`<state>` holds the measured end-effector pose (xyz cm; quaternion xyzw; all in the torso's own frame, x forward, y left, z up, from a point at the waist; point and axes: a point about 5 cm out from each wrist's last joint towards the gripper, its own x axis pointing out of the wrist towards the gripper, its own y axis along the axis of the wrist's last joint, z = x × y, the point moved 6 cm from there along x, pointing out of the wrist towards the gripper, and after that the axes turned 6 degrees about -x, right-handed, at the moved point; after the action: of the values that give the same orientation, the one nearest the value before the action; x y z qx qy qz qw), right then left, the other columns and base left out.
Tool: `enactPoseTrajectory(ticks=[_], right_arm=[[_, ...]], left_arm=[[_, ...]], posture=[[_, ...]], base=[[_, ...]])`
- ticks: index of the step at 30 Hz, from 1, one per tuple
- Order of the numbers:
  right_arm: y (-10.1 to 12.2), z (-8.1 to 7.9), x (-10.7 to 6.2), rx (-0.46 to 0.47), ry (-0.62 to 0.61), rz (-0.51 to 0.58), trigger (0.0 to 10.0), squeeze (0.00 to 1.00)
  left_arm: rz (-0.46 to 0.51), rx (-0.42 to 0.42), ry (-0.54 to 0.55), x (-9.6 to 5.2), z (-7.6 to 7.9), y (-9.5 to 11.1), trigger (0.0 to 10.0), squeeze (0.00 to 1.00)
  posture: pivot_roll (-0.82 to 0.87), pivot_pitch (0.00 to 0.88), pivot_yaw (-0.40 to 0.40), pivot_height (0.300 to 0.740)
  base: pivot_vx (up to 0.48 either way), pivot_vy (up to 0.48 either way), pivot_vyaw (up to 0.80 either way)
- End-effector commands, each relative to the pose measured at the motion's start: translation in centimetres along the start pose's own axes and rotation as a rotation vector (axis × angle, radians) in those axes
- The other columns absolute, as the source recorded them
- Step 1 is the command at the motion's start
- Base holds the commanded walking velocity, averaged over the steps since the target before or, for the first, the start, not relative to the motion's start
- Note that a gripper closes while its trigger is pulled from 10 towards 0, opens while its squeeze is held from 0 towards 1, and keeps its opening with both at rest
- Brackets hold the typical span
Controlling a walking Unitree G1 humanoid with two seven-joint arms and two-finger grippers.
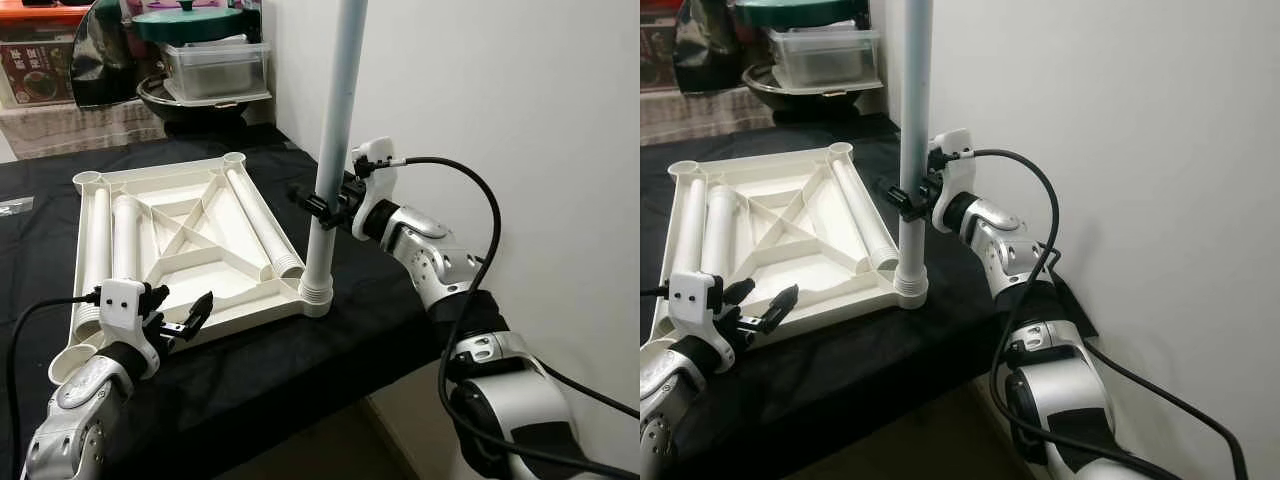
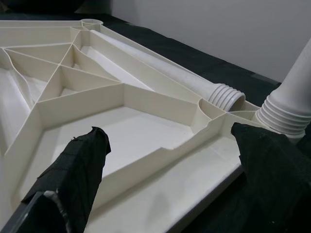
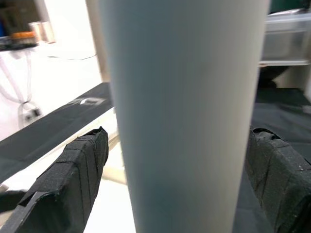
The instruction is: Building children table
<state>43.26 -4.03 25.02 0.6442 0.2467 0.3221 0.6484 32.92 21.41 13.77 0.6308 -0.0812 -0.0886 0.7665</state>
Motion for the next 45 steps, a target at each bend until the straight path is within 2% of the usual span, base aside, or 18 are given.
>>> enactPoseTrajectory(ticks=[1, 9, 22, 23, 25, 26, 27, 28, 29, 30, 31, 38, 45], right_arm=[[0.4, -0.1, -0.1, -0.03, 0.052, 0.017, 10.0, 0.0], [0.2, -0.2, -0.2, -0.072, 0.111, 0.001, 10.0, 0.0], [0.4, -0.5, -0.2, -0.087, 0.178, 0.021, 10.0, 0.0], [0.3, -0.5, -0.2, -0.086, 0.179, 0.017, 8.6, 0.0], [0.2, -0.5, -0.1, -0.087, 0.179, 0.014, 8.3, 0.0], [0.1, -0.5, -0.1, -0.088, 0.178, 0.011, 5.9, 0.0], [0.1, -0.4, -0.1, -0.087, 0.173, 0.008, 4.3, 0.0], [0.0, -0.3, -0.1, -0.086, 0.168, 0.006, 4.3, 0.0], [-0.1, -0.3, -0.1, -0.086, 0.163, 0.003, 1.1, 0.0], [-0.1, -0.2, 0.0, -0.087, 0.159, 0.001, 1.1, 0.0], [-0.2, -0.1, 0.0, -0.086, 0.147, -0.004, 0.0, 0.0], [-0.6, 0.3, 0.0, -0.077, 0.107, -0.009, 0.0, 0.0], [-1.9, 1.2, -0.1, -0.065, 0.03, -0.058, 0.0, 0.0]], left_arm=[[-0.015, -0.009, -0.001, -0.2, 0.2, -0.6, 10.0, 0.0], [-0.014, -0.008, 0.008, -0.4, 0.0, -0.6, 10.0, 0.0], [-0.012, -0.011, 0.005, -0.4, 0.2, -0.7, 10.0, 0.0], [-0.012, -0.011, 0.005, -0.4, 0.2, -0.7, 10.0, 0.0], [-0.013, -0.011, 0.005, -0.4, 0.2, -0.7, 10.0, 0.0], [-0.013, -0.011, 0.006, -0.4, 0.2, -0.7, 10.0, 0.0], [-0.013, -0.012, 0.007, -0.4, 0.2, -0.7, 10.0, 0.0], [-0.013, -0.012, 0.008, -0.5, 0.2, -0.8, 10.0, 0.0], [-0.013, -0.013, 0.008, -0.5, 0.2, -0.7, 10.0, 0.0], [-0.012, -0.013, 0.008, -0.5, 0.2, -0.7, 10.0, 0.0], [-0.012, -0.013, 0.009, -0.5, 0.2, -0.7, 10.0, 0.0], [-0.001, -0.008, 0.011, -0.5, 0.1, -0.4, 10.0, 0.0], [0.107, 0.022, -0.033, -0.1, 1.0, 3.0, 10.0, 0.0]], posture=[[0.06, 0.0, -0.086, 0.74], [0.07, 0.0, -0.093, 0.74], [0.07, 0.0, -0.101, 0.74], [0.07, 0.0, -0.102, 0.74], [0.07, 0.0, -0.102, 0.74], [0.07, 0.0, -0.104, 0.74], [0.07, 0.0, -0.105, 0.74], [0.07, 0.0, -0.105, 0.74], [0.07, 0.0, -0.106, 0.74], [0.07, 0.0, -0.106, 0.74], [0.07, 0.0, -0.106, 0.74], [0.08, 0.0, -0.104, 0.74], [0.07, 0.0, -0.097, 0.74]], base=[[0.0, 0.0, 0.0], [0.0, 0.0, 0.0], [0.0, 0.0, 0.0], [0.0, 0.0, 0.0], [0.0, 0.0, 0.0], [0.0, 0.0, 0.0], [0.0, 0.0, 0.0], [0.0, 0.0, 0.0], [0.0, 0.0, 0.0], [0.0, 0.0, 0.0], [0.0, 0.0, 0.0], [0.0, 0.0, 0.0], [0.0, 0.0, 0.0]])
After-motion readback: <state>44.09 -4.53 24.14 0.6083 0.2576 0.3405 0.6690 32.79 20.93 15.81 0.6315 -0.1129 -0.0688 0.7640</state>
